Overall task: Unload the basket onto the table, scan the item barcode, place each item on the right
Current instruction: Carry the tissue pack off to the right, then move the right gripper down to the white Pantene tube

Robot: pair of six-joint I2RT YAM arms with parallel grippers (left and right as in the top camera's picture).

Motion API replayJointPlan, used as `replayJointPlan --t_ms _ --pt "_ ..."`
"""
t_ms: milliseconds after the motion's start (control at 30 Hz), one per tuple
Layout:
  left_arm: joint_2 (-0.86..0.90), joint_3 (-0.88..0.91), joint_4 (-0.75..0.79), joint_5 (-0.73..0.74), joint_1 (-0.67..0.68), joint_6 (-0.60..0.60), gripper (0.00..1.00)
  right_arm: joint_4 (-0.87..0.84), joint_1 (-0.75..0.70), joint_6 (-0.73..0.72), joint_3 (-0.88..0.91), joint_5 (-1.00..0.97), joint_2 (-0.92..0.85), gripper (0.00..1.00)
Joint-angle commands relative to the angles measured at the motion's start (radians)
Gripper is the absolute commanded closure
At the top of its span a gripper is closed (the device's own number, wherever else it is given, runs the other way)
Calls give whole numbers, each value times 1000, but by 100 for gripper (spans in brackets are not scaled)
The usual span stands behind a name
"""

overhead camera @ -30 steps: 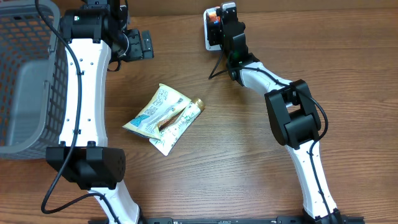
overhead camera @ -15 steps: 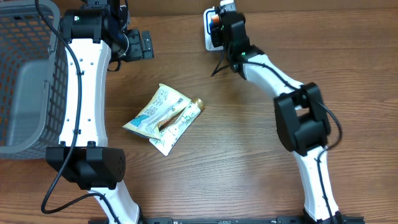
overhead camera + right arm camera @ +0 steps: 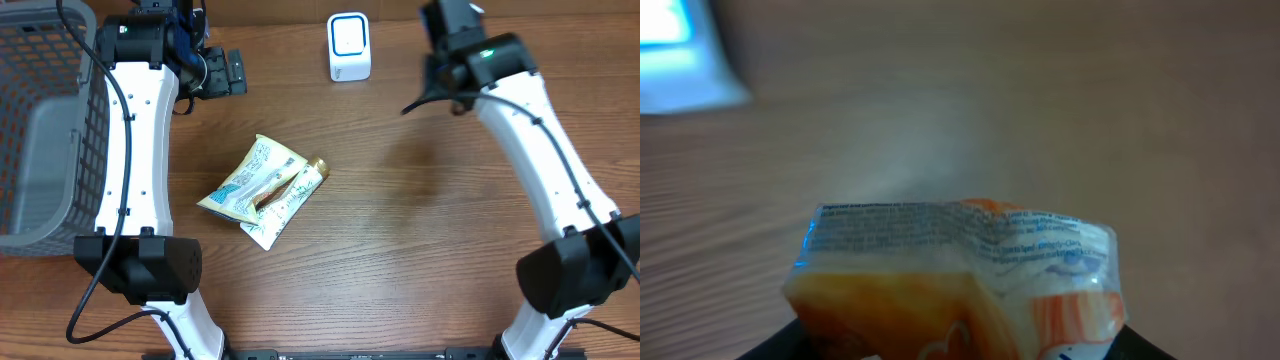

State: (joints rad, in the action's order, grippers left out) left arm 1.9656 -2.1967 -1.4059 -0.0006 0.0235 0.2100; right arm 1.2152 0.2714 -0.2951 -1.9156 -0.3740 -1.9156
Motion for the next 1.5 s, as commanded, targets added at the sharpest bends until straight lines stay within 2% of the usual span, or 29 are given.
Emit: replayJointPlan --t_ms 0,33,233,300,367,433,467,500,600,700,867,1000,1100,1200,1333,1467 --pt "-9 4 0 -9 -10 14 0 42 -144 -151 74 -37 -31 41" --pt "-9 4 0 -9 -10 14 0 34 -243 -151 135 -37 -31 40" --pt "-9 4 0 -9 -10 14 0 -89 -587 -150 340 22 -32 39" --pt "-9 4 0 -9 -10 14 0 -134 -685 -151 392 59 -32 48" --pt "-9 4 0 -9 -10 14 0 -196 -782 -150 451 118 -32 47" --pt "-9 4 0 -9 -10 14 0 -234 -857 -144 496 153 -32 27" --pt "-9 4 0 -9 -10 14 0 -234 -893 -134 509 161 -32 11" --pt "-9 4 0 -9 -10 14 0 -225 -925 -116 515 167 -32 0" --pt "-9 4 0 -9 -10 14 0 -220 -996 -106 495 259 -30 0" --pt "-9 4 0 -9 -10 14 0 -169 -1007 -63 417 346 -23 0" --pt "-9 4 0 -9 -10 14 0 -27 -870 -52 206 356 22 0" --pt "-9 4 0 -9 -10 14 0 146 -647 -53 43 437 41 0" --pt "-9 4 0 -9 -10 14 0 195 -446 -59 24 581 42 0" --pt "-9 4 0 -9 -10 14 0 185 -241 -173 83 752 40 0" --pt "-9 4 0 -9 -10 14 0 144 17 -417 162 741 40 0" --pt "-9 4 0 -9 -10 14 0 -46 262 -638 223 637 38 0"
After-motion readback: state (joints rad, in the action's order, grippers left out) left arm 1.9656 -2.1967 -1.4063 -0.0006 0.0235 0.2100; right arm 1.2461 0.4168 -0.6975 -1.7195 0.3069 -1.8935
